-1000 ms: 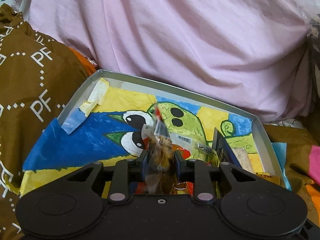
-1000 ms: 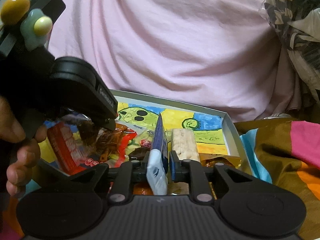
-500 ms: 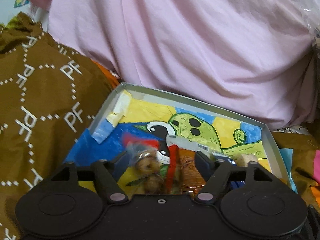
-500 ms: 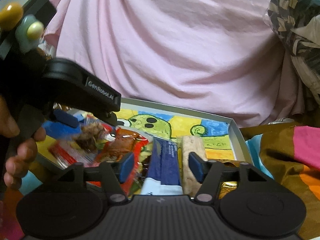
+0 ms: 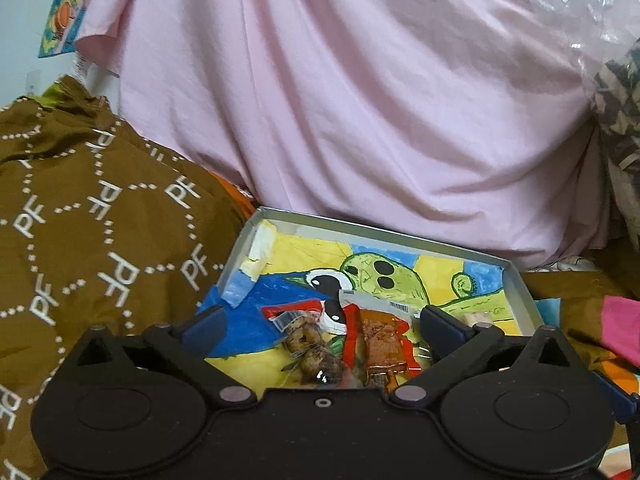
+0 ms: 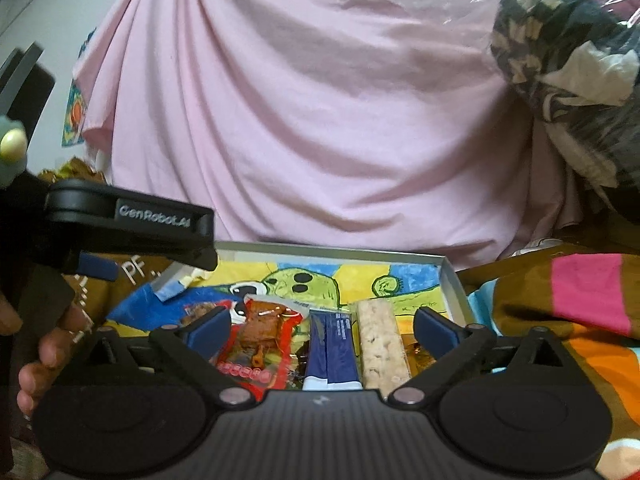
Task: Organize snacks
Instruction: 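Move both tools back toward the biscuit and blue sausage pack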
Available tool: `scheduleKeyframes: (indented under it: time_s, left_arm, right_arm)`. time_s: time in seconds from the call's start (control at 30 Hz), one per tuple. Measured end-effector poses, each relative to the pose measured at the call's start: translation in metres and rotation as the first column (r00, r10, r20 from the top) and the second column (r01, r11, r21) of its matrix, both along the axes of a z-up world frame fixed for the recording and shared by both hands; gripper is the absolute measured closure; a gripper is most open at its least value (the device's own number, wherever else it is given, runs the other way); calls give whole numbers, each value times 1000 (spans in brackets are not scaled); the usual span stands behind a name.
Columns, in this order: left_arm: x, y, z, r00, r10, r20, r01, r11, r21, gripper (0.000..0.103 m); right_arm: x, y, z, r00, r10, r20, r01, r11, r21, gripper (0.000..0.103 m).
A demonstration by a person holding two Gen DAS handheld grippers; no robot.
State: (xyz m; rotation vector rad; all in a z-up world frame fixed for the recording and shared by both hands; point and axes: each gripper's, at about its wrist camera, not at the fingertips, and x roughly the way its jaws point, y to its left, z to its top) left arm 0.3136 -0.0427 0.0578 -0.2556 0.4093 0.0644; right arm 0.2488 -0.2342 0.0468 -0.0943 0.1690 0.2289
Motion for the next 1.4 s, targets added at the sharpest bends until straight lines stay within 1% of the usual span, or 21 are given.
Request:
scheduleKeyframes:
  time_s: [0.27, 0.47, 0.67, 0.9, 1.17, 1.27, 1.4]
  left_arm:
    - [-45, 15, 12, 1000, 20, 23, -20, 1000, -1, 1]
    - [-82, 29, 12, 999, 36, 11, -36, 999, -9, 1]
    - [-121, 44, 10, 999, 32, 9, -32, 1000, 0, 1]
    - [-159, 59, -5, 1000, 12, -17, -11, 999, 41, 1]
    - [-185, 69, -34, 998, -20, -65, 23, 999, 46, 1]
    - [-192, 68, -44, 996, -50, -81, 55, 996, 65, 1]
    - [-198, 64, -54, 989, -103, -109, 115, 988, 108, 1]
  right_arm:
    - [-40, 5, 15, 999, 5, 48, -5, 1000, 15, 0]
    - [-73, 7, 15, 999, 11, 37, -12, 1000, 17, 0]
    - [-102, 9, 8, 1000, 10, 8, -10, 1000, -11, 0]
    - [-133, 11, -2, 998, 33, -62, -35, 999, -25, 0]
    - [-158, 14, -18, 983, 57, -175, -69, 996, -63, 0]
    - [-161, 15, -24, 973, 60, -222, -76, 995, -65, 0]
    - [-158, 18, -32, 960, 61, -274, -82, 995, -63, 0]
